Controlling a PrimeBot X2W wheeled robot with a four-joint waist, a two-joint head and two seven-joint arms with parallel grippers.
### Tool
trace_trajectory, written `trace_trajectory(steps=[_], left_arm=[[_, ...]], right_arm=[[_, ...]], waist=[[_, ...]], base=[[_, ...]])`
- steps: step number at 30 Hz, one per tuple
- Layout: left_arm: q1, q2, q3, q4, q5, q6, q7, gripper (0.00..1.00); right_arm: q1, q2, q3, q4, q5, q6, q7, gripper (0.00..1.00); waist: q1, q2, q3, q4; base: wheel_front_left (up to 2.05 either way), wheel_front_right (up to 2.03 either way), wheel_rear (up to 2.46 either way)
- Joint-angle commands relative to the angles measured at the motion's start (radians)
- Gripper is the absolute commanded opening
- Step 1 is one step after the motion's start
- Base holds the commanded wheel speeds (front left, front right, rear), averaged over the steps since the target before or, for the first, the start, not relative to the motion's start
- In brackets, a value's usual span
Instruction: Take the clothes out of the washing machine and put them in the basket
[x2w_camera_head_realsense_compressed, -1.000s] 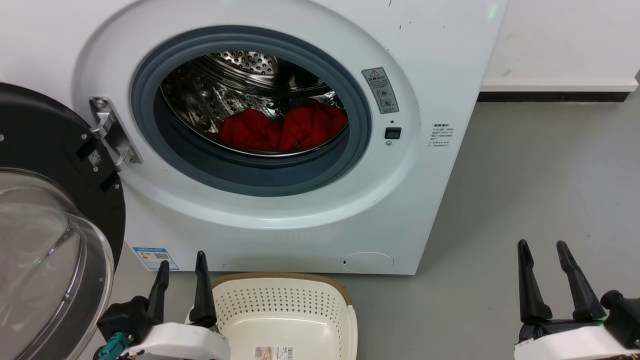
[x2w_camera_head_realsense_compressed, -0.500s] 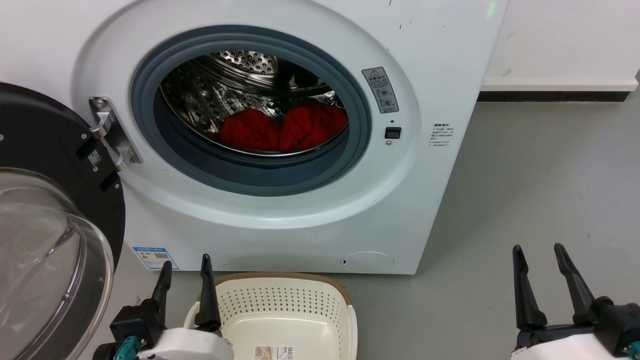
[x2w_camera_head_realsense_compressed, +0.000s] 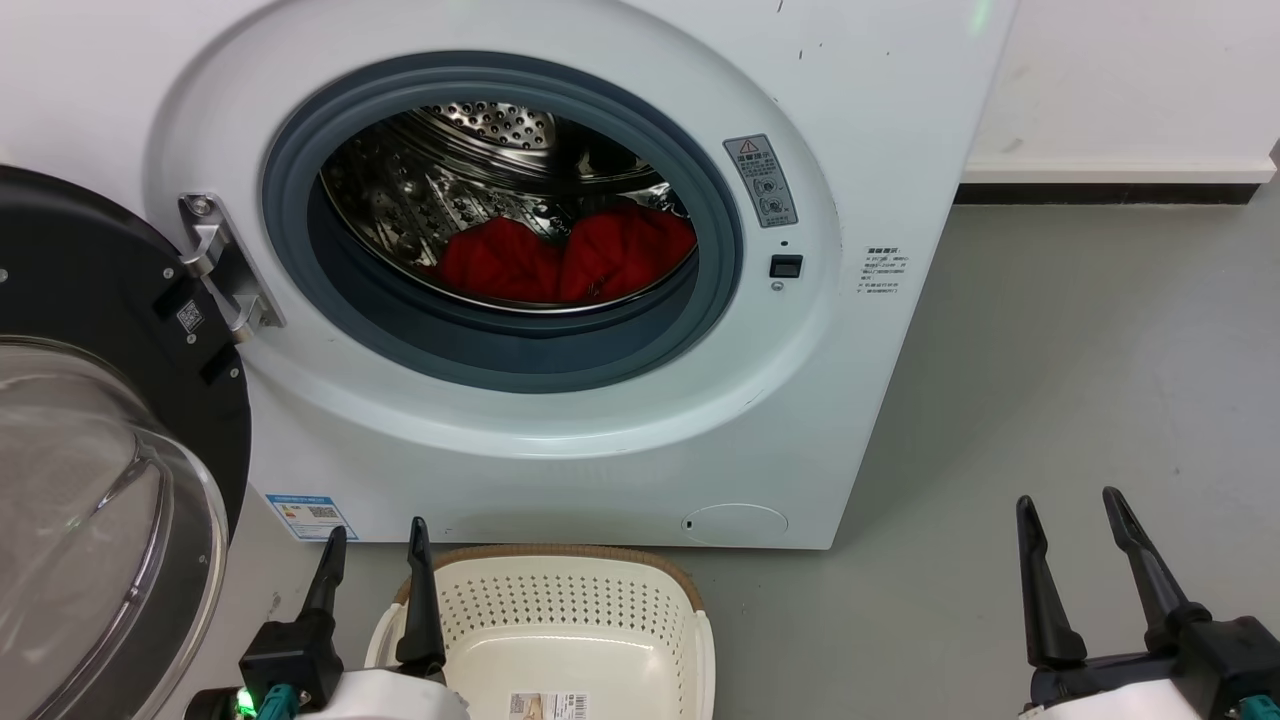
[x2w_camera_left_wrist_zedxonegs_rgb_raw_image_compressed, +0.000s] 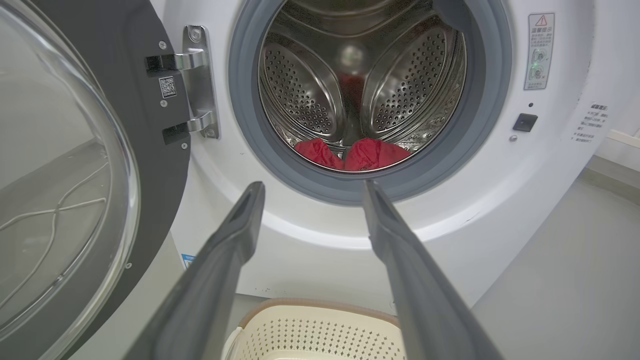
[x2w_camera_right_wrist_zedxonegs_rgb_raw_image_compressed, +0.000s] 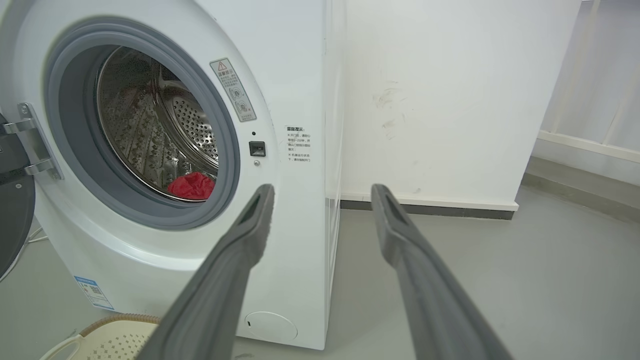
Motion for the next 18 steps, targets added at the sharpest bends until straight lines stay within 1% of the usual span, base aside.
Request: trace_trajectory(steps=[1,3,18], left_arm=[[0.008,0.002,0.0,0.001,0.017,0.005,-0.006,1.0],[0.008,0.002,-0.002,0.002,0.028,0.005,-0.011,1.0],[0.008,0.001,0.005,0.02,0.002,-0.005,-0.009,1.0]], right_arm=[[0.014,0.0,0.002,-0.006,-0.021,0.0,-0.008,1.0],[0.016,0.0,0.003,-0.007,-0.029,0.0,-0.011,1.0],[0.016,0.0,0.005,0.013,0.004,0.0,-0.009,1.0]], waist=[[0.0,-0.0001,0.0,0.0],[0.0,-0.0001,0.0,0.0],[0.0,-0.0001,-0.001,0.002]], base=[[0.0,0.0,0.0],[0.0,0.0,0.0],[0.0,0.0,0.0]])
